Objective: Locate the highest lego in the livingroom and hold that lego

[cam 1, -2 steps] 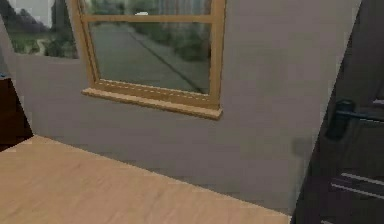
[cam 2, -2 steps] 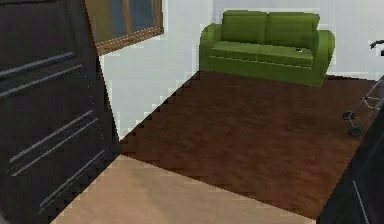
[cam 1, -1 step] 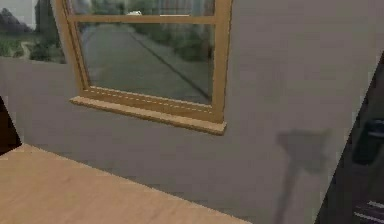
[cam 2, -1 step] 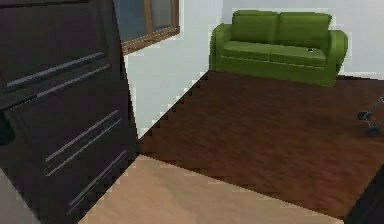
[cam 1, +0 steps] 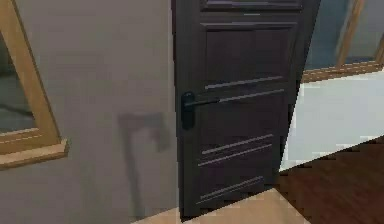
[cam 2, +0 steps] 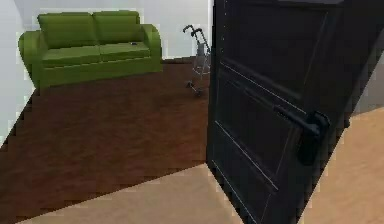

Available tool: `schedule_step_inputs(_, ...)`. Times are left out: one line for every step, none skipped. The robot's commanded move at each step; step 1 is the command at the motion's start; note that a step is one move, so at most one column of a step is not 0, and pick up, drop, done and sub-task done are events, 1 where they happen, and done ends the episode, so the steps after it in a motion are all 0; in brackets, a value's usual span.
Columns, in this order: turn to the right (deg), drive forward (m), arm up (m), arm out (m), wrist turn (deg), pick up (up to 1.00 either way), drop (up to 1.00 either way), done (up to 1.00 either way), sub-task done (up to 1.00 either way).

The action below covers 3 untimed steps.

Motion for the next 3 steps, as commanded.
schedule_step_inputs(45.0,0.0,0.0,0.0,0.0,0.0,0.0,0.0,0.0)
schedule_step_inputs(18.0,0.0,0.0,0.0,0.0,0.0,0.0,0.0,0.0)
schedule_step_inputs(0.0,1.0,0.0,0.0,0.0,0.0,0.0,0.0,0.0)
